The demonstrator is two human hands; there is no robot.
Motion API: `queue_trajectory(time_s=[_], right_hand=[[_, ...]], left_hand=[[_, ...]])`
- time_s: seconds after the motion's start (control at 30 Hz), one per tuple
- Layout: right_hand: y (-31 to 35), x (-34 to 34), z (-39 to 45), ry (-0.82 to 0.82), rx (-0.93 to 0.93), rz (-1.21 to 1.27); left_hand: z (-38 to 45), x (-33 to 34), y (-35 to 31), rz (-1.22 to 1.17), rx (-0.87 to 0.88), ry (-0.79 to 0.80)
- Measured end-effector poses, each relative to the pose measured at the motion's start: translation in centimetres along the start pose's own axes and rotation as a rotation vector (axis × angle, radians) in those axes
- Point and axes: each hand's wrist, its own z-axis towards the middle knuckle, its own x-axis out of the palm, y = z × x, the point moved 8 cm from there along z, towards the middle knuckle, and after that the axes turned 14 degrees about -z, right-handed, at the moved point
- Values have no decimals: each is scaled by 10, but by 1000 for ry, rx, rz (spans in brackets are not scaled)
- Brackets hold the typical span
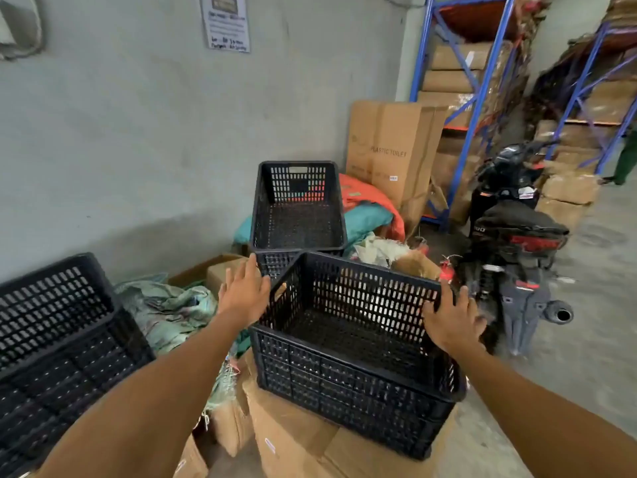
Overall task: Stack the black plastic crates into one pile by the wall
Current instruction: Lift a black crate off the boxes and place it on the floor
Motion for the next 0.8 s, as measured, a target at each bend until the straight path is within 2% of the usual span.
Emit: queue_trajectory(time_s=[0.2, 0.33, 0.4, 0.53, 0.63, 0.7, 0.8], right_hand=[[-36, 59, 68, 170, 227, 127], [-71, 103, 93, 234, 503, 438], [-81, 127, 101, 300, 542, 538], [-112, 174, 129, 330, 625, 620], [-98, 153, 101, 431, 718, 679], [-93, 150, 94, 499, 688, 696], [-88, 148, 96, 476, 653, 732]], left_hand=[[56, 59, 15, -13, -139, 80], [92, 89, 30, -99, -264, 136], [104, 102, 33, -145, -346, 151], [127, 115, 36, -168, -398, 159], [142, 125, 61, -185, -482, 156], [142, 127, 62, -211, -504, 126], [143, 129, 60, -238, -508, 137]])
